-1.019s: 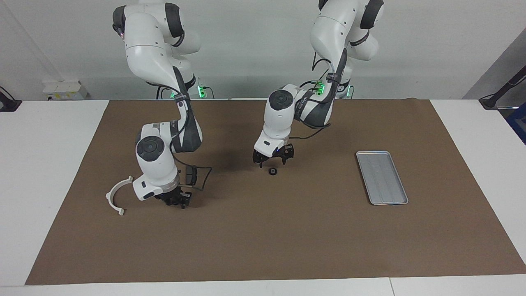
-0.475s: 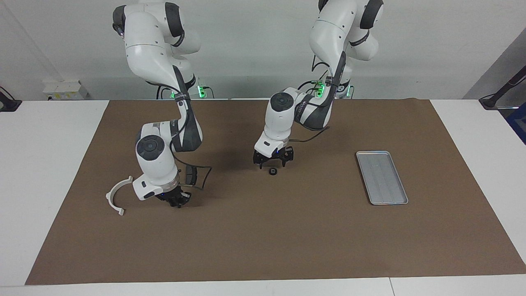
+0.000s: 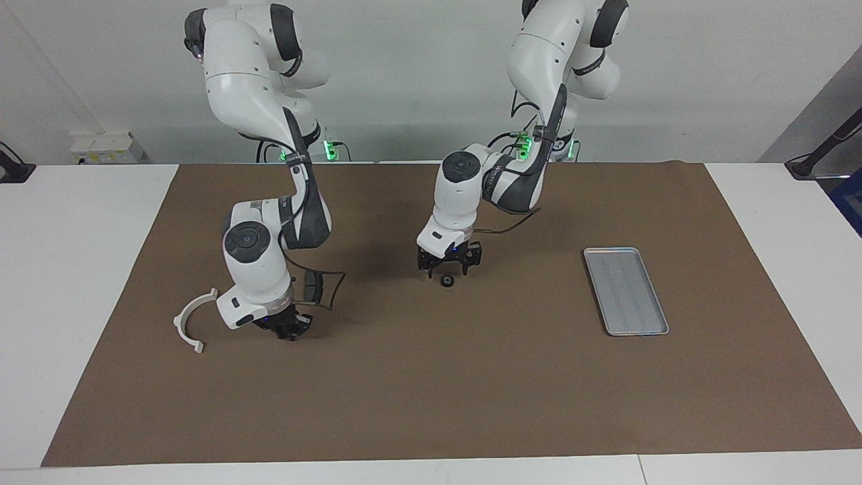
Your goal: Pick bearing gear from pile to tray
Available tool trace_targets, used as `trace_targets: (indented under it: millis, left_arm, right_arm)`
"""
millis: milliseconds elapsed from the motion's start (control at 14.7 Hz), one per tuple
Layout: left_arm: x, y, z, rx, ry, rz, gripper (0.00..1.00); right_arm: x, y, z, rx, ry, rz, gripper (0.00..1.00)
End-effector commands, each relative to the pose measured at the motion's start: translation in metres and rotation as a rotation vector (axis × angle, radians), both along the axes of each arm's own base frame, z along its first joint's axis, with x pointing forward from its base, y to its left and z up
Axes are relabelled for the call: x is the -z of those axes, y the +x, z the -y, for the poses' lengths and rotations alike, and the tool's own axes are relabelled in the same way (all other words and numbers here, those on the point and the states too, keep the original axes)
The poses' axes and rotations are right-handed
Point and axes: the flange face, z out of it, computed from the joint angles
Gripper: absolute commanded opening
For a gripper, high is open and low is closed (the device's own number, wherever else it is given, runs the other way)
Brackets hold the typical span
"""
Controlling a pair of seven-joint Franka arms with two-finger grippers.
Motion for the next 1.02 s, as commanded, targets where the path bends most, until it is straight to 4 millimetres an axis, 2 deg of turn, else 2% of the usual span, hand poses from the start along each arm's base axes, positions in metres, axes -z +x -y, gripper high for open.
trace_targets:
  millis: [0, 136, 272, 408, 951]
  left_arm:
    - [0.007, -0.002, -0.002, 0.018, 0.020, 0.010, 0.95]
    - [0.006, -0.007, 0.006, 0.030, 0.031, 0.004, 0.96]
    - [0.019, -0.001, 0.013, 0.041, 0.057, -0.002, 0.98]
    - [0.019, 0.000, 0.012, 0.038, 0.068, -0.013, 0.98]
    - [0.009, 0.009, 0.014, 0.050, 0.083, 0.008, 0.92]
  right_arm:
    - [-0.013, -0.002, 0.011, -0.050, -0.018, 0.000, 0.00]
    - [-0.031, 0.001, 0.012, -0.043, -0.024, -0.013, 0.00]
    - [-0.046, 0.004, 0.011, -0.041, -0.032, -0.034, 0.00]
    - [-0.057, 0.003, 0.010, -0.040, -0.034, -0.035, 0.00]
    - [-0.089, -0.006, 0.014, -0.031, -0.042, -0.054, 0.00]
